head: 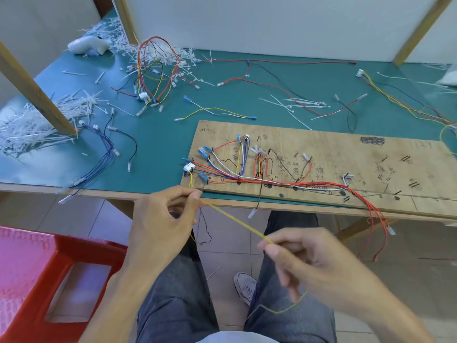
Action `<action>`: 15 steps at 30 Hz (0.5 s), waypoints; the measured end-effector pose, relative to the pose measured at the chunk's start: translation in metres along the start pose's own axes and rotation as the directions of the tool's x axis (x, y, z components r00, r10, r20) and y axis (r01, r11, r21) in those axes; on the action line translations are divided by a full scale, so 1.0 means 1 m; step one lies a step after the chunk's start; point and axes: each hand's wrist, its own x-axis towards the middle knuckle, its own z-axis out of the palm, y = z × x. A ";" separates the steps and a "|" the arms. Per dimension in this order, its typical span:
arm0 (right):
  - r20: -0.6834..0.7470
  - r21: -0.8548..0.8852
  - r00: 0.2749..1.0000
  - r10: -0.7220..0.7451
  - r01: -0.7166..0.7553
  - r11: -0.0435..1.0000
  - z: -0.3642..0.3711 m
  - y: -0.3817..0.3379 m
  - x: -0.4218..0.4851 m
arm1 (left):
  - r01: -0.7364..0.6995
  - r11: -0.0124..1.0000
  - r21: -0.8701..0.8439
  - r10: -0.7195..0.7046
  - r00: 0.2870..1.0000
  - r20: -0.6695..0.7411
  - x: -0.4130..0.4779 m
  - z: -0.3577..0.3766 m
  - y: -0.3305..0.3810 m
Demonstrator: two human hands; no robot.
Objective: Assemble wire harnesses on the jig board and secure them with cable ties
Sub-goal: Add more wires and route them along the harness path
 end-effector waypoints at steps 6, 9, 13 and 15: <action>-0.105 0.107 0.994 -0.040 0.051 0.993 -0.037 -0.008 -0.007 | -0.305 0.883 0.357 0.328 0.945 -0.004 0.000 0.015 0.008; -0.084 0.074 0.996 -0.040 0.047 0.996 -0.045 -0.005 -0.009 | -0.501 0.750 0.432 0.495 0.858 0.134 0.004 0.027 0.018; -0.169 0.108 0.986 -0.015 0.034 0.994 -0.070 0.002 -0.018 | -0.619 0.620 0.483 0.500 0.785 0.365 0.003 0.043 0.023; -0.211 0.139 0.977 0.000 0.030 0.990 -0.089 0.007 -0.022 | -0.629 0.576 0.521 0.462 0.777 0.428 -0.003 0.048 0.021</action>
